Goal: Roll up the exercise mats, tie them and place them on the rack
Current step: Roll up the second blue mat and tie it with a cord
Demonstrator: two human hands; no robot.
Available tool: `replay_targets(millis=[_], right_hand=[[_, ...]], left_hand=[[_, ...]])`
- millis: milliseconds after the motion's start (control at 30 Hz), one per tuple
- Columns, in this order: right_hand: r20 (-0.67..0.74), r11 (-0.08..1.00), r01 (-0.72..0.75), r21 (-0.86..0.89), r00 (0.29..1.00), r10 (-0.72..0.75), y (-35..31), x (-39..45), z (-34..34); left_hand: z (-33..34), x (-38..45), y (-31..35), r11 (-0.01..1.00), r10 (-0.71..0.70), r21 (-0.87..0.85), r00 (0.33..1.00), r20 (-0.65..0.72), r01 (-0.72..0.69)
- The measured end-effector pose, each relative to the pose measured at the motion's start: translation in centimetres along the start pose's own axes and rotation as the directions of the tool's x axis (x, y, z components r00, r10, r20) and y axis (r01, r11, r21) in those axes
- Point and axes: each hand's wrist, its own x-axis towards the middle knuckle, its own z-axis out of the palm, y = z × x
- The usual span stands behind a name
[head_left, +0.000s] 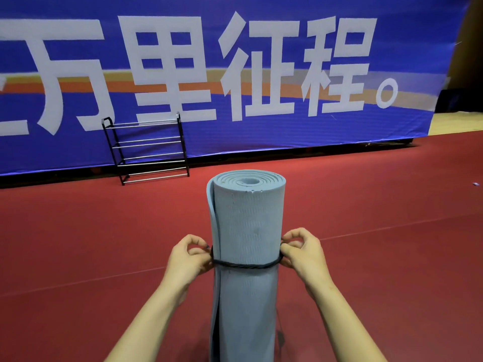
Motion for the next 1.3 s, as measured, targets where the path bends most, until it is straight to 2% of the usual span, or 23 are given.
replay_targets(millis=[100, 200, 233, 300, 367, 533, 733, 867, 1000, 1167, 1300], right_hand=[[-0.026, 1.0, 0.0, -0.005, 1.0, 0.0, 1.2, 0.1, 0.7], [0.021, 0.98, -0.061, 0.192, 0.998, 0.058, 1.4, 0.0, 1.4], [0.05, 0.957, -0.086, 0.278, 0.996, 0.075, 1.3, -0.1, 1.6], [0.1, 0.916, -0.12, 0.383, 0.991, 0.089, 0.8, -0.6, 1.7], [0.118, 0.925, -0.126, 0.359, 0.989, 0.088, 0.5, -0.8, 1.7], [0.126, 0.982, -0.146, 0.123, 0.983, 0.131, -0.2, -0.7, 1.4], [0.152, 0.96, -0.203, 0.192, 0.973, 0.175, -0.3, -1.0, 1.5], [0.106, 0.965, -0.184, 0.187, 0.98, 0.166, 0.0, -0.9, 1.7], [0.047, 0.983, -0.148, 0.105, 0.989, 0.143, 0.6, -0.4, 2.0], [0.063, 0.989, -0.147, -0.017, 0.987, 0.148, 1.3, 0.1, 1.8], [0.062, 0.983, -0.175, -0.049, 0.982, 0.178, 1.7, 0.2, 1.6]], left_hand=[[0.3, 0.1, 0.1, 0.998, -0.024, -0.053, 1.0, 0.006, 0.024], [0.7, 0.3, 0.2, 0.97, -0.071, -0.23, 0.996, 0.057, 0.082], [0.8, 0.3, 0.1, 0.969, -0.078, -0.229, 0.994, 0.076, 0.094], [0.8, 0.4, -0.2, 0.984, -0.112, -0.123, 0.987, 0.116, 0.126], [0.9, 0.4, -0.1, 0.981, -0.139, -0.12, 0.982, 0.13, 0.155], [1.5, 0.5, -0.2, 0.984, -0.126, -0.105, 0.983, 0.136, 0.141], [1.7, 0.4, -0.4, 0.985, -0.126, -0.104, 0.983, 0.136, 0.141], [1.5, 0.5, -0.4, 0.978, -0.143, -0.133, 0.98, 0.136, 0.161], [1.6, 0.1, -0.1, 0.977, -0.16, -0.117, 0.974, 0.162, 0.18], [1.4, 0.8, -0.8, 0.984, -0.144, -0.085, 0.979, 0.144, 0.157], [1.4, 1.1, -1.5, 0.988, -0.147, -0.019, 0.974, 0.174, 0.153]])
